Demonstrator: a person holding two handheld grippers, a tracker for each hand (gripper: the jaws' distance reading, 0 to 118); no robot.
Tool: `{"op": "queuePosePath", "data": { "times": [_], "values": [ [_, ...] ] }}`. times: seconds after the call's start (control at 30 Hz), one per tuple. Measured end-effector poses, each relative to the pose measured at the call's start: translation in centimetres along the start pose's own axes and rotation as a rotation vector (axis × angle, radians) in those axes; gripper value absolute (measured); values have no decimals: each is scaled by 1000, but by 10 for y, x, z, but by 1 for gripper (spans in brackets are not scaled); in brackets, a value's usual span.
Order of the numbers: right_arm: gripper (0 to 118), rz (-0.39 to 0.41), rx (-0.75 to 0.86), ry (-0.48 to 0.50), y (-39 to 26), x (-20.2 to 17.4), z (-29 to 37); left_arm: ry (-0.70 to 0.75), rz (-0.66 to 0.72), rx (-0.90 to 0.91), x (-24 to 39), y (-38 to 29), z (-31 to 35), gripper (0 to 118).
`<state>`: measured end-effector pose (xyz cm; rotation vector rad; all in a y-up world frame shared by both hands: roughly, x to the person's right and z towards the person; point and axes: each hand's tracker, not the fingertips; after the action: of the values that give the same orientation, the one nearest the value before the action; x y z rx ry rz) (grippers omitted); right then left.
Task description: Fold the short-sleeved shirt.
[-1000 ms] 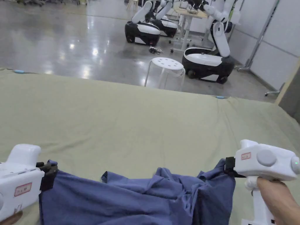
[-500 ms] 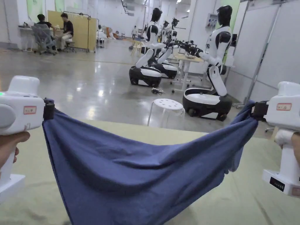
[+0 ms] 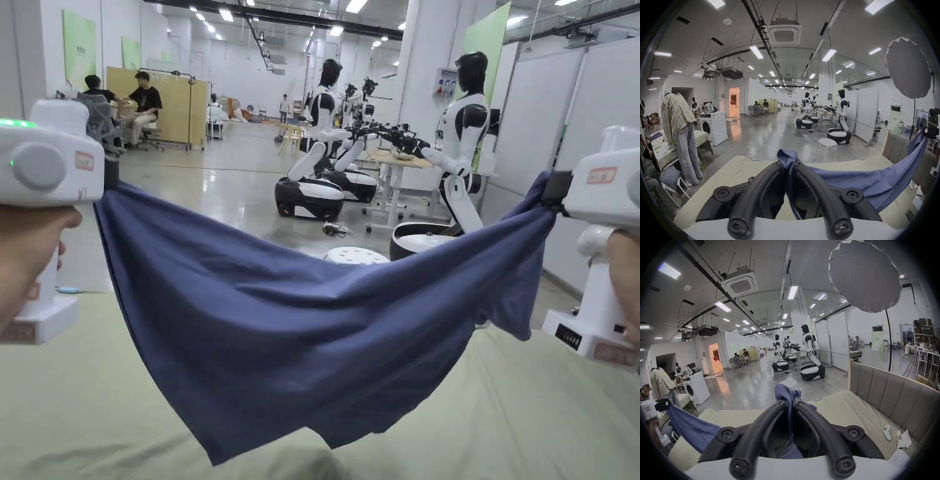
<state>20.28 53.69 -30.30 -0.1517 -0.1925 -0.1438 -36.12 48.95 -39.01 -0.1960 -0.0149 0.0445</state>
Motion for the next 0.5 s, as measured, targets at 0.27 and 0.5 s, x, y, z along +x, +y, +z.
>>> {"op": "queuePosePath", "data": {
  "times": [0.27, 0.5],
  "values": [
    [4, -106, -33, -60, -80, 29, -13, 8, 40, -36, 3, -86, -4, 6],
    [4, -104, -43, -48, -119, 59, 56, -43, 55, -64, 2, -117, 67, 6]
  ]
}}
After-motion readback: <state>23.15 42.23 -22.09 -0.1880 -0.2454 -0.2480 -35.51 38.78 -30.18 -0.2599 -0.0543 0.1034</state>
